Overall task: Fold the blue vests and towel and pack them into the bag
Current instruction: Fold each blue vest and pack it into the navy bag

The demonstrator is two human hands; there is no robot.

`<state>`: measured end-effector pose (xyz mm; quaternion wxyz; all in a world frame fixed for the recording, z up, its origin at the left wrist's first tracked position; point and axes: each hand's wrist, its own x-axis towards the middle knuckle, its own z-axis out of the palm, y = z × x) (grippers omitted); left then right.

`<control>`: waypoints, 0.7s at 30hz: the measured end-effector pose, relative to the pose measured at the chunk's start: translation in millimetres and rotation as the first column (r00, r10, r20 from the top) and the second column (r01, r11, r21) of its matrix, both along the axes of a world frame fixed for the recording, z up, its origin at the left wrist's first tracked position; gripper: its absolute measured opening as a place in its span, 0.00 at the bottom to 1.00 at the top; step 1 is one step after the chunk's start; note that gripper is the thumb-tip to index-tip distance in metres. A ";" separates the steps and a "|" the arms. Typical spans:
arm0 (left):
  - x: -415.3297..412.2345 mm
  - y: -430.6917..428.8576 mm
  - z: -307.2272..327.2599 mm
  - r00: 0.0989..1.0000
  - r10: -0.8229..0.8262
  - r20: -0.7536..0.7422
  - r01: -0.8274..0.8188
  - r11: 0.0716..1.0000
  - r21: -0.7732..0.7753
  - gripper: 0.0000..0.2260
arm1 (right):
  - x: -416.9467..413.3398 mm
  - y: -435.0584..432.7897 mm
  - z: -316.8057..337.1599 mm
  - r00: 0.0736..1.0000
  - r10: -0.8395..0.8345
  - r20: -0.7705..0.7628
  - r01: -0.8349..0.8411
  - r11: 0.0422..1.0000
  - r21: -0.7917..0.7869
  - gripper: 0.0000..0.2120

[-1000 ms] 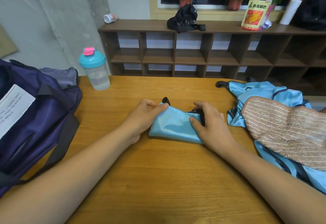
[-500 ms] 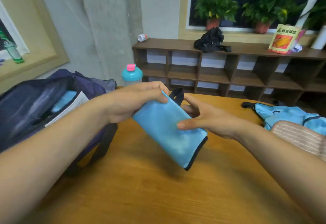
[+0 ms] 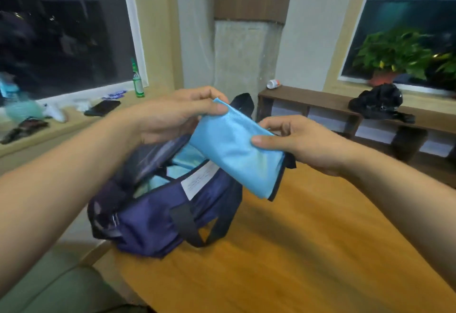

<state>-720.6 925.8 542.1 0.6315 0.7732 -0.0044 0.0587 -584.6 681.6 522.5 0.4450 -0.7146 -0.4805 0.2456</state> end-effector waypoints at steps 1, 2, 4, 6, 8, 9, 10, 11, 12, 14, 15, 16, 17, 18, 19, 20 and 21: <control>-2.5 10.9 1.5 0.999 0.042 0.026 -0.042 0.999 -0.002 0.12 | 0.3 13.8 6.6 0.999 -0.016 0.039 0.016 1.000 0.007 0.11; -4.0 22.4 2.3 0.994 0.093 0.050 -0.093 0.996 0.005 0.13 | 2.9 28.7 12.1 0.995 -0.031 0.097 0.030 0.999 0.014 0.11; -4.0 48.3 0.4 0.975 0.202 0.095 -0.205 0.979 0.019 0.15 | 8.1 59.3 21.9 0.978 -0.067 0.200 0.064 0.998 0.018 0.10; -4.0 76.1 -5.6 0.939 0.319 0.127 -0.324 0.946 0.015 0.12 | 13.9 91.3 27.9 0.947 -0.100 0.305 0.104 0.995 0.004 0.09; -4.1 103.9 -16.6 0.886 0.443 0.134 -0.451 0.892 0.030 0.12 | 18.8 123.1 28.8 0.902 -0.146 0.406 0.160 0.987 0.000 0.10; -4.9 115.8 -23.4 0.857 0.498 0.130 -0.508 0.859 0.057 0.13 | 18.7 138.2 27.0 0.887 -0.164 0.432 0.179 0.984 0.005 0.10; -6.2 125.6 -30.7 0.833 0.539 0.120 -0.550 0.829 0.095 0.13 | 18.3 152.9 23.6 0.879 -0.175 0.444 0.192 0.981 0.007 0.11; -7.2 134.4 -39.4 0.814 0.572 0.103 -0.581 0.802 0.139 0.12 | 16.3 166.4 18.6 0.877 -0.180 0.446 0.197 0.980 0.007 0.11; -7.9 142.4 -48.8 0.800 0.595 0.079 -0.598 0.779 0.189 0.11 | 13.9 178.7 11.8 0.882 -0.182 0.434 0.201 0.980 0.002 0.11; -10.7 154.8 -67.3 0.801 0.598 0.033 -0.575 0.752 0.324 0.10 | 10.1 197.3 -5.4 0.917 -0.175 0.358 0.189 0.982 -0.005 0.10; -12.8 158.2 -75.3 0.811 0.585 0.003 -0.537 0.742 0.402 0.10 | 8.2 203.1 -14.4 0.938 -0.167 0.305 0.177 0.984 -0.006 0.09; -14.5 160.1 -82.0 0.818 0.575 -0.030 -0.494 0.727 0.478 0.12 | 7.7 206.9 -23.3 0.953 -0.158 0.259 0.167 0.986 -0.011 0.09; -15.3 161.7 -88.1 0.819 0.570 -0.062 -0.448 0.704 0.551 0.16 | 5.3 208.9 -30.4 0.963 -0.141 0.228 0.150 0.988 -0.024 0.09; -15.8 163.7 -93.2 0.812 0.578 -0.085 -0.413 0.670 0.617 0.20 | 3.4 210.3 -36.4 0.970 -0.121 0.211 0.135 0.989 -0.054 0.09; -15.6 165.1 -96.6 0.800 0.591 -0.103 -0.387 0.639 0.664 0.23 | 1.5 211.2 -41.8 0.973 -0.094 0.210 0.115 0.989 -0.094 0.09; -15.6 166.7 -99.3 0.782 0.615 -0.102 -0.385 0.605 0.697 0.23 | 1.2 212.5 -46.2 0.973 -0.059 0.221 0.091 0.986 -0.140 0.08; -15.1 169.9 -101.8 0.767 0.636 -0.090 -0.391 0.574 0.720 0.21 | -0.1 213.8 -49.2 0.971 -0.020 0.238 0.065 0.981 -0.182 0.06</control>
